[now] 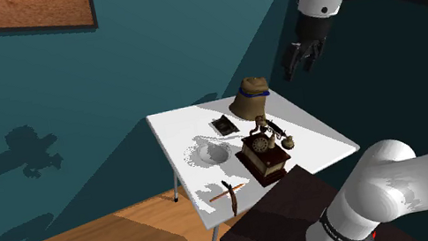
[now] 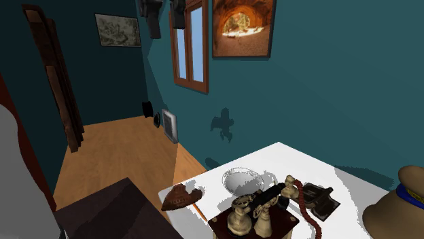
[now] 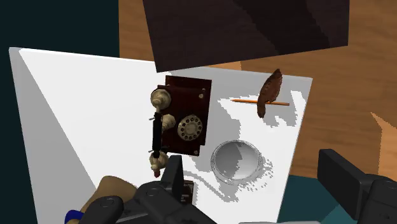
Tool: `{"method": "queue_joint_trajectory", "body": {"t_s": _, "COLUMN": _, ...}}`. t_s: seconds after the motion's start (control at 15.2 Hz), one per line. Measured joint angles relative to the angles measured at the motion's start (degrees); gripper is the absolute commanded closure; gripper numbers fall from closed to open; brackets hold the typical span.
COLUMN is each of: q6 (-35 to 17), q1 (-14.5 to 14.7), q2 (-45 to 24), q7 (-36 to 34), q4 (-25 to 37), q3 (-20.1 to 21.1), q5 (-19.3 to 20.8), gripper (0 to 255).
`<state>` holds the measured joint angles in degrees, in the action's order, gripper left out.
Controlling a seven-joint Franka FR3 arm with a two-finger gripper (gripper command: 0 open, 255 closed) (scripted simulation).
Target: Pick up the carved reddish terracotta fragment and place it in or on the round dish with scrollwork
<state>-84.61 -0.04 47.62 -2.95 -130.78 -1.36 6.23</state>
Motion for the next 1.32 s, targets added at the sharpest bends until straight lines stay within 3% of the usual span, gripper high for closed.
{"method": "queue_joint_trajectory", "body": {"t_s": 0.26, "q6": -3.25, "q1": 0.00, "q2": 0.80, "q7": -1.78, "q4": -4.22, "q3": 1.02, "q5": -0.27, "gripper": 0}}
{"method": "queue_joint_trajectory", "body": {"t_s": 0.66, "q6": -14.08, "q1": 0.18, "q2": 0.20, "q7": -7.07, "q4": -14.90, "q3": 4.05, "q5": -1.07, "gripper": 0}}
{"method": "queue_joint_trajectory", "body": {"t_s": 1.32, "q6": -35.47, "q1": 0.15, "q2": -10.03, "q7": -17.34, "q4": -27.09, "q3": 10.29, "q5": -1.60, "gripper": 0}}
